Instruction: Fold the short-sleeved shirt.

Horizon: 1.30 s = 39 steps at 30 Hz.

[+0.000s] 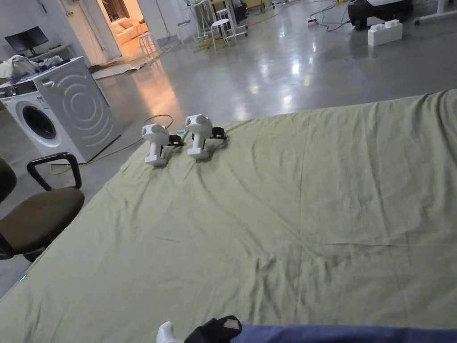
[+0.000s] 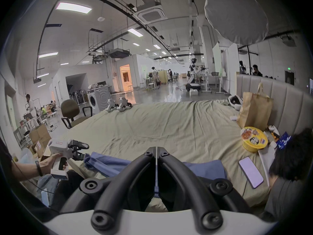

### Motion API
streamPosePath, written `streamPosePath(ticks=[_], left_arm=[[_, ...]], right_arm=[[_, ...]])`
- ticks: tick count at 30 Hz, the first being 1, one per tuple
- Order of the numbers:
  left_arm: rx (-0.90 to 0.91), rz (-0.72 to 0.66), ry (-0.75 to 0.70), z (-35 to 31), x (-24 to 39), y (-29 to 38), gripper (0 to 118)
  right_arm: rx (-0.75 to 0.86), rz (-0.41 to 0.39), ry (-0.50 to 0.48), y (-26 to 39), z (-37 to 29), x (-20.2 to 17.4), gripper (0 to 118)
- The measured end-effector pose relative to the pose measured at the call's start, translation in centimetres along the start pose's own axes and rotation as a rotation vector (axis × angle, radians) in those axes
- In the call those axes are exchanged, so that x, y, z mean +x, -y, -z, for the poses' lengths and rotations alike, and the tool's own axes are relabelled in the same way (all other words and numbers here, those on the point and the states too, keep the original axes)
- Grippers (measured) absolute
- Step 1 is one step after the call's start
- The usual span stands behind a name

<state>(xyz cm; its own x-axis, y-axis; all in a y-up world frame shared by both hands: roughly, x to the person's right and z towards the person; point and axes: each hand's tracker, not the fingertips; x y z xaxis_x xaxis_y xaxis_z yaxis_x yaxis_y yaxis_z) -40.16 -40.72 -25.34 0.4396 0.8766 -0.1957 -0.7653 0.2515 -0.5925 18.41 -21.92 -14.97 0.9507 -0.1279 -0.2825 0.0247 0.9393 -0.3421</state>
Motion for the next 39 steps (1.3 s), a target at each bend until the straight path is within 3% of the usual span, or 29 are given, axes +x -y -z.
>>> streamPosePath(ticks=[3, 8, 12, 15, 16, 18, 19, 20, 21, 23, 28, 32, 35, 37, 39], left_arm=[[0.080, -0.133, -0.016, -0.2, -1.5, 0.0, 94], [0.029, -0.020, -0.090, -0.5, -2.3, 0.0, 94], [0.063, -0.062, -0.010, 0.7, -2.7, 0.8, 94], [-0.015, -0.127, 0.091, 2.7, -2.9, 1.7, 91], [-0.012, -0.125, 0.084, 3.1, -2.8, 1.6, 80], [-0.039, -0.131, 0.037, 4.3, -2.6, 1.9, 16], [-0.036, -0.100, -0.080, 4.4, -2.4, 2.1, 16], [-0.023, -0.084, -0.089, 4.3, -2.7, 2.0, 15], [-0.022, -0.095, -0.010, 4.2, -2.6, 1.9, 15], [0.007, -0.080, -0.055, 3.1, -1.6, 1.5, 15], [0.166, 0.198, -0.181, -2.5, 2.8, -0.7, 15], [0.267, 0.272, -0.289, -9.3, 5.7, -4.6, 15], [0.274, 0.508, -0.413, -10.4, 11.4, -4.2, 15], [0.223, 0.599, -0.287, -7.7, 14.5, -1.8, 15], [0.091, 0.515, -0.173, -3.2, 15.4, 0.9, 15]], right_arm=[[-0.024, 0.011, 0.014, 0.4, 0.2, 0.2, 4], [-0.059, -0.003, 0.028, 0.8, 0.2, 0.3, 4], [-0.085, -0.008, 0.024, 1.1, 0.3, 0.4, 4], [-0.089, 0.026, 0.001, 1.3, 0.6, 0.4, 4], [-0.092, 0.033, -0.002, 1.4, 0.8, 0.4, 4], [-0.092, 0.035, 0.000, 1.4, 0.8, 0.2, 4], [-0.093, 0.034, 0.000, 1.5, 0.7, 0.2, 4], [-0.095, 0.033, 0.001, 1.5, 0.6, 0.2, 4], [-0.099, 0.031, 0.002, 1.6, 0.5, 0.3, 4], [-0.108, 0.031, 0.008, 1.8, 0.3, 0.4, 4], [-0.127, 0.079, 0.007, 2.3, 0.5, 1.2, 4], [-0.127, 0.101, -0.010, 2.8, 0.8, 1.6, 4], [-0.128, 0.125, -0.033, 3.3, 1.4, 1.9, 4], [-0.135, 0.152, -0.045, 3.2, 2.0, 2.2, 4], [-0.130, 0.156, -0.036, 2.9, 2.1, 1.9, 4]])
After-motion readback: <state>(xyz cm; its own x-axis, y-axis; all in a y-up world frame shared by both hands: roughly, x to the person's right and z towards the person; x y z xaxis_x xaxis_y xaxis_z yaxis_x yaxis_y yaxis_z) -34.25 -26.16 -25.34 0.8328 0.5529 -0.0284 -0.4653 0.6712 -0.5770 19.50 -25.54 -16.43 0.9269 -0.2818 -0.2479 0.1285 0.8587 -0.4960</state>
